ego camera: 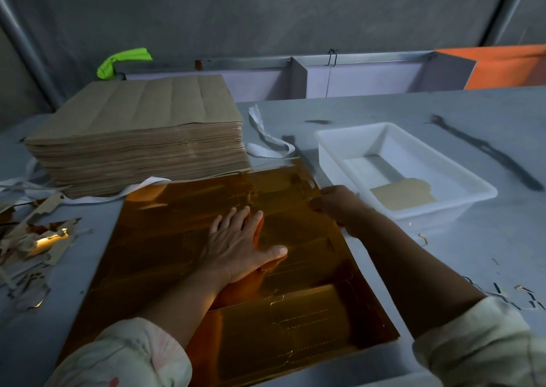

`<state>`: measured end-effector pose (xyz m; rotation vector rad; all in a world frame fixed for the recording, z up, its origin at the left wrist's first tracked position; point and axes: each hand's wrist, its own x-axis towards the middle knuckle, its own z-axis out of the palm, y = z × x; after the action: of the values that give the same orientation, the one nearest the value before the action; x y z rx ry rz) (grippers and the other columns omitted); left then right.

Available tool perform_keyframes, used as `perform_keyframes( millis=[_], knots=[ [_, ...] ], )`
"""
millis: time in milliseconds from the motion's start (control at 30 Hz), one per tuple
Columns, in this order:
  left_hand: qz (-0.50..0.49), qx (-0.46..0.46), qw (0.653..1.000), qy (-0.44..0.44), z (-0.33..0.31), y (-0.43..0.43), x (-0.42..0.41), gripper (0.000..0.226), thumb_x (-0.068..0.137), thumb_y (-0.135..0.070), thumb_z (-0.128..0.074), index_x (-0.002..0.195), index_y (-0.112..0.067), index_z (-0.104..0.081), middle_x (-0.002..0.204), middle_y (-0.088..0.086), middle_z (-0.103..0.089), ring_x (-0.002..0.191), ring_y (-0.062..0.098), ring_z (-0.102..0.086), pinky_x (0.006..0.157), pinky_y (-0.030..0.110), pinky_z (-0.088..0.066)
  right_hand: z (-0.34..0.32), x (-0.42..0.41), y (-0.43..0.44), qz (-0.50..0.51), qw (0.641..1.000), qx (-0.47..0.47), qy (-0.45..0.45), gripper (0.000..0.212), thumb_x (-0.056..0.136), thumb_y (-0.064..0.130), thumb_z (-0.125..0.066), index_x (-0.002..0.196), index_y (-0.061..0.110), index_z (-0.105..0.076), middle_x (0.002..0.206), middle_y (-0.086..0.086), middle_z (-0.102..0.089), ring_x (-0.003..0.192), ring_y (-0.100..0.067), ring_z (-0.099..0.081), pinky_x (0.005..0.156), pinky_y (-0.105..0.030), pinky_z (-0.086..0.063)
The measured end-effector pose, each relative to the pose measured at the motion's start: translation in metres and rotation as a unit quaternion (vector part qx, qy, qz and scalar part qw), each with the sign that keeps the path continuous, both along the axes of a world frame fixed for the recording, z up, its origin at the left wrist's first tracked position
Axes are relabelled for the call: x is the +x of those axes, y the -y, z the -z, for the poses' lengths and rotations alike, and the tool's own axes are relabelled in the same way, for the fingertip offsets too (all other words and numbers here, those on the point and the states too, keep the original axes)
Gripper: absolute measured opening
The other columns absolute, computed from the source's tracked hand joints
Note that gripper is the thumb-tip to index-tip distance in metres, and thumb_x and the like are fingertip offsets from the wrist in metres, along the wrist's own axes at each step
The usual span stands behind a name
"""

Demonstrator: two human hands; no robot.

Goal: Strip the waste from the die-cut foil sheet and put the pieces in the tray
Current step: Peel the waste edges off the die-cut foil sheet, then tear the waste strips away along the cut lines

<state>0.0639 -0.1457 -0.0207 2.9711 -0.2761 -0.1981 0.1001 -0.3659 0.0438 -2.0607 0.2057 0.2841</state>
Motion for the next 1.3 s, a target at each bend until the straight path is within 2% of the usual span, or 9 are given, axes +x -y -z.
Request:
perform_keyframes(
  millis=[200,400,567,667,767,900,1000,1200,1300],
  knots=[
    [-0.092,-0.212,0.973,-0.013,-0.027,0.013,0.014,0.070,0.088,-0.054,-0.058,0.149,-0.041,-0.025,0.155,-0.002,-0.030,0.141,0.029,-0.026,0.110,0.051,-0.029,-0.017,0.001,-0.003,-0.025,1.000,0.000,0.018,0.016,0.095,0.013,-0.060,0.103,0.001,-0.067,0.089,-0.016,-0.064,0.078,-0.026,-0.061,0.071,-0.035,-0.051],
    [-0.103,-0.390,0.912,-0.071,-0.039,0.045,0.029,0.065,0.088,-0.004,-0.057,0.142,-0.035,-0.041,0.137,-0.008,-0.051,0.111,0.014,-0.052,0.086,0.033,-0.045,-0.020,0.001,-0.005,-0.017,1.000,0.011,0.023,0.008,0.093,0.018,-0.065,0.089,0.011,-0.067,0.070,-0.002,-0.059,0.048,-0.006,-0.052,0.041,-0.017,-0.038],
    [-0.152,-0.430,0.887,-0.073,-0.030,0.049,0.032,0.031,0.094,-0.003,-0.050,0.095,-0.033,-0.061,0.102,-0.004,-0.063,0.094,0.013,-0.059,0.078,0.032,-0.046,-0.022,0.014,-0.004,0.002,0.986,-0.097,0.137,0.027,0.098,0.034,-0.053,0.090,0.012,-0.067,0.079,-0.006,-0.066,0.066,-0.018,-0.062,0.057,-0.025,-0.046],
    [-0.162,-0.459,0.871,-0.068,-0.030,0.049,0.031,0.032,0.095,-0.002,-0.049,0.088,-0.030,-0.063,0.098,-0.002,-0.065,0.096,0.016,-0.061,0.076,0.030,-0.044,-0.024,0.030,0.003,0.063,0.914,-0.308,0.257,0.025,0.098,0.026,-0.046,0.098,0.009,-0.065,0.088,-0.010,-0.061,0.083,-0.028,-0.058,0.065,-0.029,-0.038],
    [-0.166,-0.468,0.865,-0.068,-0.030,0.049,0.030,0.030,0.097,-0.006,-0.049,0.088,-0.030,-0.063,0.098,-0.003,-0.065,0.095,0.015,-0.060,0.074,0.030,-0.043,-0.022,0.043,0.012,0.066,0.866,-0.427,0.251,0.028,0.094,0.019,-0.046,0.117,0.012,-0.060,0.110,-0.015,-0.059,0.104,-0.034,-0.052,0.077,-0.036,-0.038],
    [-0.173,-0.484,0.855,-0.075,-0.030,0.049,0.028,0.024,0.097,-0.008,-0.049,0.093,-0.025,-0.065,0.100,0.002,-0.067,0.096,0.019,-0.062,0.082,0.036,-0.049,-0.017,0.050,0.020,0.021,0.876,-0.447,0.179,0.044,0.090,0.008,-0.044,0.132,0.019,-0.047,0.087,-0.009,-0.054,0.087,-0.031,-0.054,0.072,-0.036,-0.041],
    [-0.175,-0.491,0.850,-0.079,-0.031,0.050,0.026,0.020,0.097,-0.010,-0.050,0.094,-0.023,-0.065,0.101,0.005,-0.067,0.098,0.022,-0.061,0.090,0.042,-0.050,-0.019,0.048,0.024,-0.003,0.844,-0.501,0.191,0.045,0.091,0.008,-0.041,0.133,0.022,-0.047,0.070,-0.005,-0.040,0.078,-0.030,-0.051,0.068,-0.034,-0.036],
    [-0.171,-0.503,0.844,-0.079,-0.032,0.050,0.023,0.014,0.096,-0.012,-0.053,0.093,-0.020,-0.064,0.100,0.008,-0.068,0.098,0.026,-0.062,0.091,0.044,-0.051,-0.029,0.033,0.025,-0.043,0.826,-0.522,0.207,0.044,0.092,0.011,-0.045,0.133,0.024,-0.051,0.087,-0.007,-0.058,0.089,-0.031,-0.061,0.069,-0.031,-0.037],
    [-0.168,-0.505,0.843,-0.080,-0.032,0.048,0.023,0.013,0.096,-0.014,-0.053,0.093,-0.021,-0.064,0.100,0.007,-0.067,0.097,0.027,-0.062,0.088,0.045,-0.051,-0.034,0.016,0.022,-0.062,0.824,-0.528,0.196,0.044,0.091,0.013,-0.048,0.133,0.024,-0.049,0.071,-0.003,-0.041,0.087,-0.030,-0.059,0.069,-0.032,-0.035]
  ],
)
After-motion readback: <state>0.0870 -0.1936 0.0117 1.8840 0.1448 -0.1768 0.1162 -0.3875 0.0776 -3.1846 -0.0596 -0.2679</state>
